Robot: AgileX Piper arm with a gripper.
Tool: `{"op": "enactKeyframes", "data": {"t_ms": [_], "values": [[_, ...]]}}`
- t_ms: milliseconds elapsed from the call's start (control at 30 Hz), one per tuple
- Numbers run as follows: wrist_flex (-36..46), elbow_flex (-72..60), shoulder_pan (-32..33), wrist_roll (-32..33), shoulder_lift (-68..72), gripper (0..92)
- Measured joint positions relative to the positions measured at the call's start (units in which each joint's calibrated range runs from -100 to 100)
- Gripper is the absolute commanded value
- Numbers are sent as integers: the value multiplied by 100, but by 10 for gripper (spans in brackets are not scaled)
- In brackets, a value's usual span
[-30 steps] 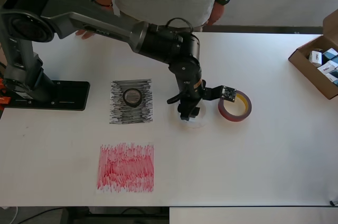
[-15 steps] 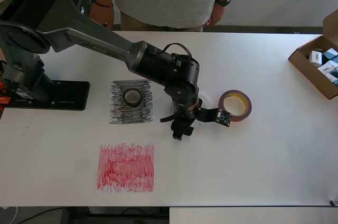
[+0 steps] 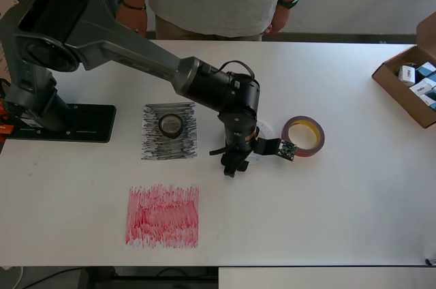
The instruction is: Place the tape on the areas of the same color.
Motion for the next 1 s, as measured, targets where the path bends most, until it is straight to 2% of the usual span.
{"op": "enactKeyframes", "data": {"t_ms": [433,500,567,633,833,867,933,1000], "values": [[0,0,0,0,255,716],[0,0,0,0,241,694],[0,0,0,0,241,626],[0,0,0,-11,241,520],[0,0,-72,-2,241,44],[0,0,-83,-2,241,0],[0,0,-90,-2,241,26],[0,0,-90,-2,241,1]]}}
